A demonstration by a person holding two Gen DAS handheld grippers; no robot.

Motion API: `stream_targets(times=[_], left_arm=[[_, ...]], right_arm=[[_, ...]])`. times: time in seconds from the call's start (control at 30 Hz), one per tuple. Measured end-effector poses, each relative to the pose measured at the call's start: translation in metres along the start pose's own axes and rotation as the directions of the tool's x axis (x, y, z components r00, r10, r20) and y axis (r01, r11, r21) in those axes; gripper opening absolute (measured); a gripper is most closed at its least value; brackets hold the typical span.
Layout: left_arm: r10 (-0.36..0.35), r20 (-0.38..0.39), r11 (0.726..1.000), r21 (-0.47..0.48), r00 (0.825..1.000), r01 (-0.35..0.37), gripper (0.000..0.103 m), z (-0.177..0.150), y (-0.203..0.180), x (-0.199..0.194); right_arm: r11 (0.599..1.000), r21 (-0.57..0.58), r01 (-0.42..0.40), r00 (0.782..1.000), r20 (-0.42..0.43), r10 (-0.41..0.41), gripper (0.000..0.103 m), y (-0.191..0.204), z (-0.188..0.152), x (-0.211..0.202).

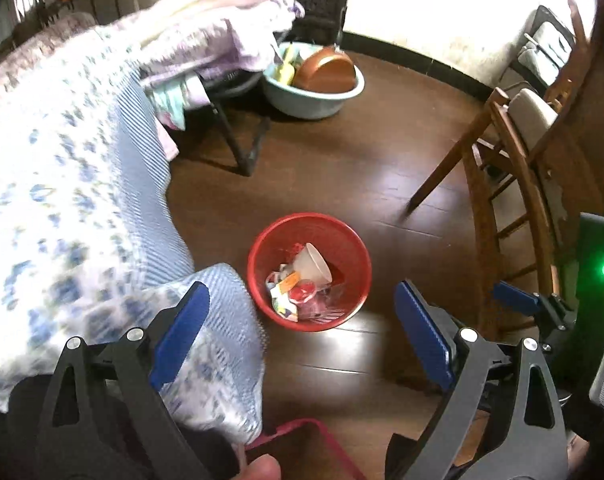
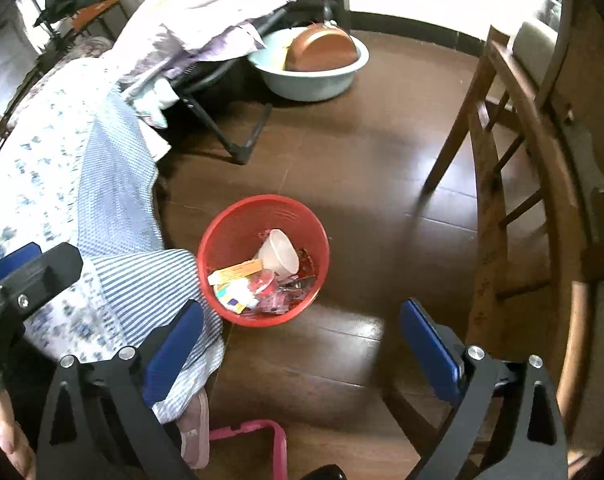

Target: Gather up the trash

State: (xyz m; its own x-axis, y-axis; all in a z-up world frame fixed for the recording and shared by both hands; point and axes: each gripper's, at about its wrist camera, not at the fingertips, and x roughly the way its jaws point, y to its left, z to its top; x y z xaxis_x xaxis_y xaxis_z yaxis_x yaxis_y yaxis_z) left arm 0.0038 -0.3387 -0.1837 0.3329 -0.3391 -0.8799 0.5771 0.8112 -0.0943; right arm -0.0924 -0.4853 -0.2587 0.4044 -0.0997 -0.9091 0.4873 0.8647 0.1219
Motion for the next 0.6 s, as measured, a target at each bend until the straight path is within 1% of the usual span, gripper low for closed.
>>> stream_targets(times=[0.1,0.33,0.47,0.6], left_arm=[[0.012,0.037,1.000,-0.006,0.999,-0.012,0.091,-0.008,0.000,-0.028],[0.015,0.111,1.000,-0.023,0.994,-0.012,0.093,-0.029,-0.008,-0.086],[0.025,0.146,1.000,-0.014,0.989,-0.023,0.094,-0.038,-0.015,-0.106],[0.028,0.159,1.000,-0.012,0.987,-0.026,0.094,-0.043,-0.019,-0.117]], right_arm=[[1.000,-0.007,-0.003,1.000,0.005,0.003,0.097,0.003,-0.009,-0.013],[0.998,-0.021,-0.051,0.998,0.021,0.051,0.097,0.005,-0.033,-0.048],[0.997,-0.042,-0.069,0.996,0.051,0.071,0.097,0.009,-0.038,-0.069],[0.996,-0.046,-0.073,0.995,0.063,0.076,0.097,0.008,-0.038,-0.076]])
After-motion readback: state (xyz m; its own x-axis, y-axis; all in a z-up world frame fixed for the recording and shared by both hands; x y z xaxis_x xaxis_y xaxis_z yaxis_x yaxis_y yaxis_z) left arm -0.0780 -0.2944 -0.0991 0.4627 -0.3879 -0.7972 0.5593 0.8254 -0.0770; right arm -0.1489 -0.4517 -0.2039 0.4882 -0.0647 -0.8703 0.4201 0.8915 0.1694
